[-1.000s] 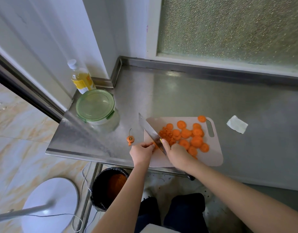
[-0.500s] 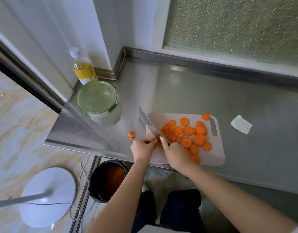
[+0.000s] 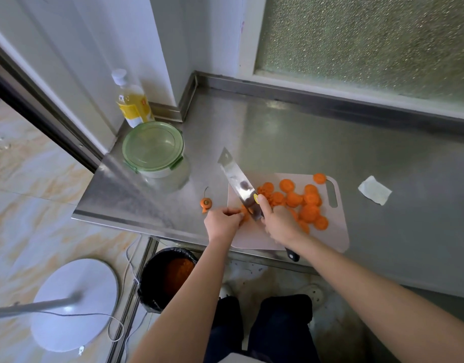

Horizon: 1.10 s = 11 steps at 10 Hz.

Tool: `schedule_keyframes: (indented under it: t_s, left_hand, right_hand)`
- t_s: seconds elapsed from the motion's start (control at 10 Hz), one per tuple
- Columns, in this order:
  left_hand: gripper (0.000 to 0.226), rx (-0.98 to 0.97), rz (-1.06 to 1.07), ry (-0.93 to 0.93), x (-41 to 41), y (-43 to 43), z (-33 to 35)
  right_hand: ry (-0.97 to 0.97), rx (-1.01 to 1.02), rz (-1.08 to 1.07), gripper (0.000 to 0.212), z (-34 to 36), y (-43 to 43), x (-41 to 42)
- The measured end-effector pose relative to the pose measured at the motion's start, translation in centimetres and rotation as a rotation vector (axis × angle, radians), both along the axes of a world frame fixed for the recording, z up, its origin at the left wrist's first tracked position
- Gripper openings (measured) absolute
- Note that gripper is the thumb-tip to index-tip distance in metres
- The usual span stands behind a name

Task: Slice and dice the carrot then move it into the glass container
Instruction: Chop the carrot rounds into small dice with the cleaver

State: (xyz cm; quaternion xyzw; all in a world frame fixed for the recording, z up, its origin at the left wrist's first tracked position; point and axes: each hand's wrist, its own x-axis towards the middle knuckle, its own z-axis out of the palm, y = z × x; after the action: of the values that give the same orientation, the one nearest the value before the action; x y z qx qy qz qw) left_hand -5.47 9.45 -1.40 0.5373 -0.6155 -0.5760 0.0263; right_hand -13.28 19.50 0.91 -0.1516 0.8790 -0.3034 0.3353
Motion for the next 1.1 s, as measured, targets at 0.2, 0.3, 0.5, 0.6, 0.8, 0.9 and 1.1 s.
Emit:
schedule_keyframes:
  t_s: [0.2,0.3,0.5,0.6,0.8,0.9,1.1]
  left_hand:
    - [0.006,-0.014,0.006,-0.008,0.1,0.2,0.0]
    - [0.009,-0.031,0.005,-0.011,0.0,0.2,-0.1]
    - [0.011,-0.017,0.012,-0.03,-0.1,0.1,-0.2]
    - [0.01,-0.002,0.015,-0.041,-0.2,0.0,-0.1]
    - [0.007,0.002,0.019,-0.021,-0.1,0.1,0.0]
    - [0.003,-0.002,0.014,-0.013,-0.1,0.0,0.1]
    - [0.005,-0.021,0.001,-0.001,0.0,0.1,0.1]
  right_hand:
    - [-0.004,0.028,0.028,0.067,0.3,0.4,0.1]
    - [-0.027,0.05,0.031,0.067,0.4,0.6,0.2]
    - [-0.039,0.06,0.038,0.066,0.3,0.8,0.6]
    - [-0.063,0.096,0.064,0.062,1.0,0.6,0.5]
    - [0.0,0.237,0.121,0.049,1.6,-0.5,1.1]
    - [0.082,0.265,0.274,0.052,0.4,-0.3,1.6]
    - [-0.006,0.114,0.147,0.065,0.8,0.2,2.2]
